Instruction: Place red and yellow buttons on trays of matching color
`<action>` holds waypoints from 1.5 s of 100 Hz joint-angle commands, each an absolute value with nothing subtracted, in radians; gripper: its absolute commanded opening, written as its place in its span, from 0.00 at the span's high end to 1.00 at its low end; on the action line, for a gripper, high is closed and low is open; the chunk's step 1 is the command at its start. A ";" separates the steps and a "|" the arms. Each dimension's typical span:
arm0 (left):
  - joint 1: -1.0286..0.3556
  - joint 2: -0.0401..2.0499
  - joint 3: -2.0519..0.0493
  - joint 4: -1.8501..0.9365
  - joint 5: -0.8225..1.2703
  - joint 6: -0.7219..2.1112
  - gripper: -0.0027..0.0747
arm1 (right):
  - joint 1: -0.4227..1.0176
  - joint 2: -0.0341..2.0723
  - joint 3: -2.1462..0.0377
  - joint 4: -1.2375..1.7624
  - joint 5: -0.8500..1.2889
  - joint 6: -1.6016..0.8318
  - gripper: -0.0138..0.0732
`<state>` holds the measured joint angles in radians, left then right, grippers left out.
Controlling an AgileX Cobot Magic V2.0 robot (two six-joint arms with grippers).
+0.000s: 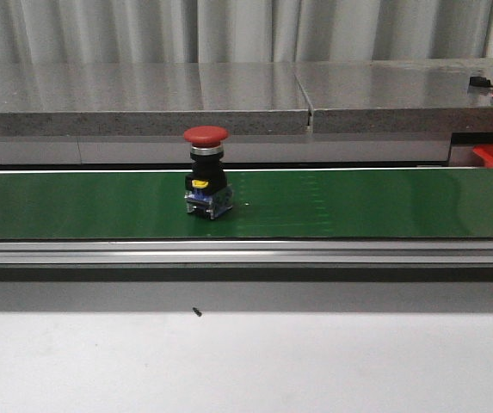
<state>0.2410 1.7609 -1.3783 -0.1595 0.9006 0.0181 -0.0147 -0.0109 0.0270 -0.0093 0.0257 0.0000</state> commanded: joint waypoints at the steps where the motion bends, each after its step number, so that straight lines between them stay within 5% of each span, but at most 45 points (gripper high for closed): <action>1: 0.235 1.716 -1.407 -0.184 0.875 0.027 0.18 | -0.013 -0.030 0.011 -0.021 -0.056 0.000 0.92; 84: 0.235 1.687 -1.409 -0.228 0.813 0.106 0.17 | -0.013 -0.030 0.011 -0.021 -0.056 0.000 0.92; 150: 0.235 1.079 -1.313 -0.485 0.688 0.432 0.18 | -0.013 -0.030 0.011 -0.021 -0.056 0.000 0.92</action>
<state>0.2410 1.1809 -1.3309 -0.4365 0.7572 0.3997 -0.0147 -0.0109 0.0270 -0.0093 0.0257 0.0000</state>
